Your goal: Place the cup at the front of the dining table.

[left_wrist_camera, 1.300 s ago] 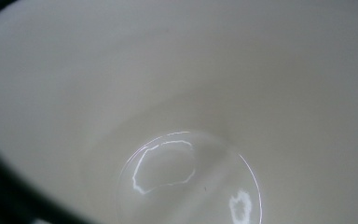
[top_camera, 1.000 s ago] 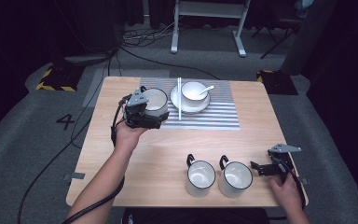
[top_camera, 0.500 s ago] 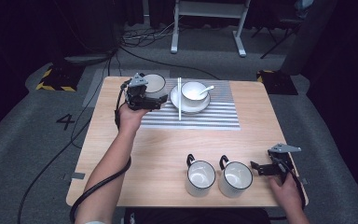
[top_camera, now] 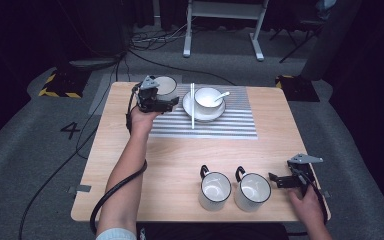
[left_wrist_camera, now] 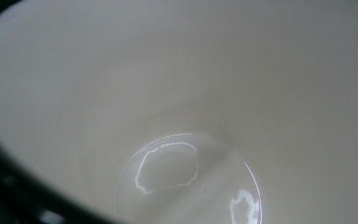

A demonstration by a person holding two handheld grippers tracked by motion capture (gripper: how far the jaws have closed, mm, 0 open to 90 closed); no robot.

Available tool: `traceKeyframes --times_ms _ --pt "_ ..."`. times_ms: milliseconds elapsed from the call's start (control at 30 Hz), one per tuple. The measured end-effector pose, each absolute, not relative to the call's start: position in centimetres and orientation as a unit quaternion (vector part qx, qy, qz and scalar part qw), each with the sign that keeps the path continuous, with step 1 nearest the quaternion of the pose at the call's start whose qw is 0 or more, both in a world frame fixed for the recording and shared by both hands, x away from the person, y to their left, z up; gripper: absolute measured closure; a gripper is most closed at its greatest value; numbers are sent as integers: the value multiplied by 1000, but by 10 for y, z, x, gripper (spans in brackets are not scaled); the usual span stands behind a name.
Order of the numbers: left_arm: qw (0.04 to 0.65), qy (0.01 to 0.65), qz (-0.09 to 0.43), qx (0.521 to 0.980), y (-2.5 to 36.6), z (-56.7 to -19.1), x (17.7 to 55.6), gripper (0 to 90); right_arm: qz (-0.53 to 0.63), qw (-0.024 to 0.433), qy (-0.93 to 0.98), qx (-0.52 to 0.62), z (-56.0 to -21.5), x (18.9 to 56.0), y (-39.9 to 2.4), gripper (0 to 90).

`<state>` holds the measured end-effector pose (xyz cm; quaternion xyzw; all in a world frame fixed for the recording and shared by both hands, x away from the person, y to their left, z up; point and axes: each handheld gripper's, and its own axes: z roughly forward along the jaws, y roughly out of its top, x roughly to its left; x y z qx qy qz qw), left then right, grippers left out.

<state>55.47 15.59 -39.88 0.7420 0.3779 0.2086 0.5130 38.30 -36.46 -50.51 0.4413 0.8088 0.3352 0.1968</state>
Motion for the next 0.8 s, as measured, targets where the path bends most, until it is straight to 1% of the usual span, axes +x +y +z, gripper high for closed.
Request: traceKeyframes --times_ms 200,267,500,567,600,700,733,800 --pt "494 390 204 750 151 -409 567 34 335 197 809 441 -505 383 -365 4" --pt "503 391 190 747 150 -414 570 34 335 197 809 441 -505 383 -365 4" --pt "490 397 193 751 149 -423 580 34 335 197 809 441 -505 383 -365 4" --pt "477 400 192 759 147 -426 580 34 335 197 809 442 -505 383 -365 4" --pt "456 411 195 765 144 -429 582 34 335 197 809 442 -505 383 -365 4" --pt "440 425 190 768 144 -433 582 34 334 198 808 443 -505 383 -364 4" --pt "446 433 189 760 143 -439 583 34 334 198 808 443 -505 383 -364 4" --pt "439 443 186 759 143 -445 583 34 334 198 808 443 -505 383 -364 4"
